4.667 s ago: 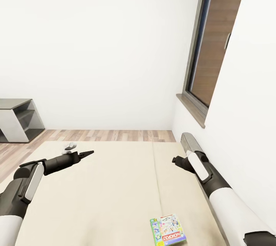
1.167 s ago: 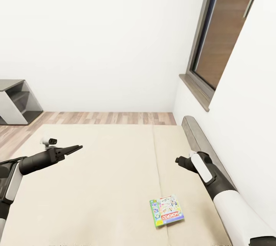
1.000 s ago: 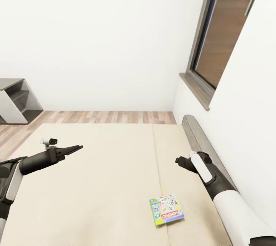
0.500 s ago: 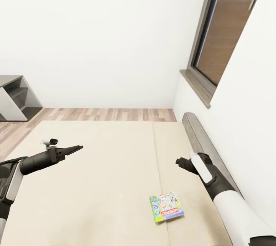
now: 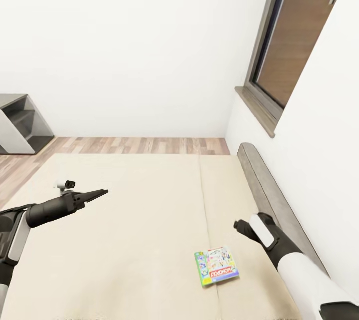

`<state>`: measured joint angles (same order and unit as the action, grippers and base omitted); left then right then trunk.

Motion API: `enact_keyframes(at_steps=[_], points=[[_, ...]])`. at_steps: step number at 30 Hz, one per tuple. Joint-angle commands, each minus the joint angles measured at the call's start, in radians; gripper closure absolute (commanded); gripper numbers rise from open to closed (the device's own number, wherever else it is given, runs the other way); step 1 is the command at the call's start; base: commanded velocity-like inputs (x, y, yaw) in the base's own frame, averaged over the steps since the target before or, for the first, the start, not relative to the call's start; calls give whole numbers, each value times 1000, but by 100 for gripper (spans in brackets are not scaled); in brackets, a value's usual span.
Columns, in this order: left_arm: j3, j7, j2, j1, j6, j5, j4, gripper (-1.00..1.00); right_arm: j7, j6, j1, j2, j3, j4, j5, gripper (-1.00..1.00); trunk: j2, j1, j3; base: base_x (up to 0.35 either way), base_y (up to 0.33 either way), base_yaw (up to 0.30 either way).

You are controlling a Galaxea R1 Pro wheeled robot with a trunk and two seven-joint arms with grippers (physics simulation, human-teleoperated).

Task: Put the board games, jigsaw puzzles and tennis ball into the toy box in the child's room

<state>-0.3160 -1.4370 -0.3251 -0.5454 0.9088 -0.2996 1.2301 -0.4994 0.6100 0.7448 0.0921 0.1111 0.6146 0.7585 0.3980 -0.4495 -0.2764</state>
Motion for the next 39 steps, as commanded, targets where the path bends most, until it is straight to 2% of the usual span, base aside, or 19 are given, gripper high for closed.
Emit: enact_keyframes(at_steps=[1,17,25,39], points=[[0,-2,0,-1,10,-1,0,-100,-9,-4,1,1,8,-3,10,-100,2,-1,-4,0,0,0],[3,1,1,-1,10,-1,0,-100,-8,-13,1,2,18,-11,10,-100,2,-1,-30,0,0,0],[5,1,11,-1,10,43,0,-100,-1,-13,0,2,18,-11,10,-100,2,-1,-43,0,0,0],[3,1,15,-1,10,50,0,-100,17,-13,0,2,18,-9,11,-100,2,-1,-66,0,0,0]])
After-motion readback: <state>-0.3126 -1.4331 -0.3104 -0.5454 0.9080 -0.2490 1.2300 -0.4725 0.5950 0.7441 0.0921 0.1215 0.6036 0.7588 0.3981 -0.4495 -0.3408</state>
